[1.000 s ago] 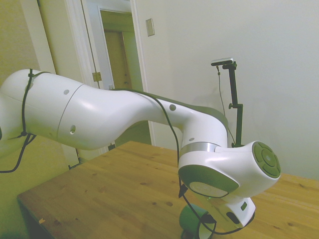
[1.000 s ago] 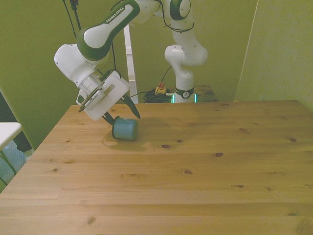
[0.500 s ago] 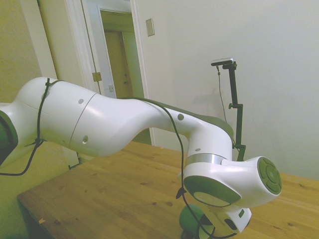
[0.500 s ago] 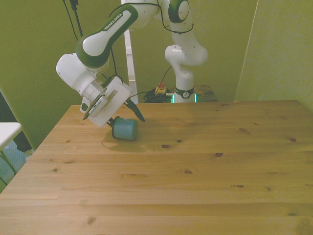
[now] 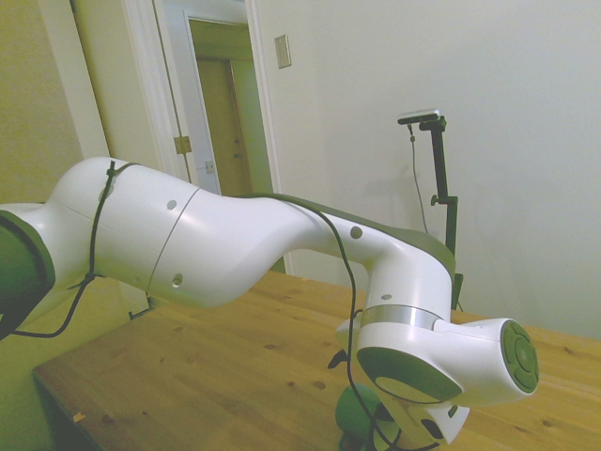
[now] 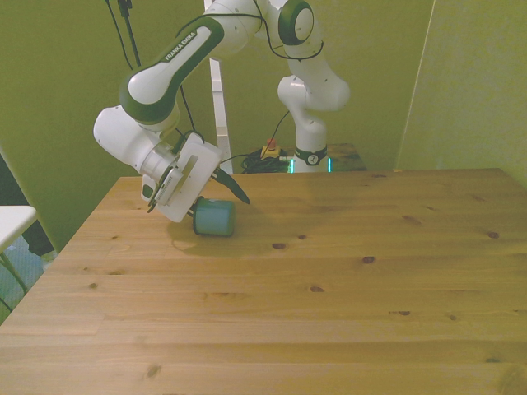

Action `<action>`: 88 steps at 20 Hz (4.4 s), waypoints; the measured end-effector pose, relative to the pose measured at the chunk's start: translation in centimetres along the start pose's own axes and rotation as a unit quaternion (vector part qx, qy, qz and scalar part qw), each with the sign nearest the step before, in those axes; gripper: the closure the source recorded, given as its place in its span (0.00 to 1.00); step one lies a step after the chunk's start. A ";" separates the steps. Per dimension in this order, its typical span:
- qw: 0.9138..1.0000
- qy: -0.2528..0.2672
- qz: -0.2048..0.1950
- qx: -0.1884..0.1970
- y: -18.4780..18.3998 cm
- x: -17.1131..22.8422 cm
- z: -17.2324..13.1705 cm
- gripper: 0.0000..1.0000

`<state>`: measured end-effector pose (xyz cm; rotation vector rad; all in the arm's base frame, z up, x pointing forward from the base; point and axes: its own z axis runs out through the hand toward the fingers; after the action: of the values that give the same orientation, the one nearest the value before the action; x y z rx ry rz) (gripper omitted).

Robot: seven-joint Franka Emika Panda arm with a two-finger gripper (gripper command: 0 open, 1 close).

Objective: Flip the mug upright

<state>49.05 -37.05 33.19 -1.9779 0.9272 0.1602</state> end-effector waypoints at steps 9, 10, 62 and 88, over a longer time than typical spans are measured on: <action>1.000 -0.020 0.005 0.009 0.5 0.8 1.7 1.00; 1.000 -0.022 0.005 0.009 0.6 0.8 1.8 1.00; 0.862 0.364 -0.139 -0.325 -11.4 -10.4 4.9 1.00; 0.872 0.296 -0.089 -0.380 -8.4 -5.0 9.5 0.00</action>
<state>53.41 -24.41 35.78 -2.9321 1.1644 -0.2488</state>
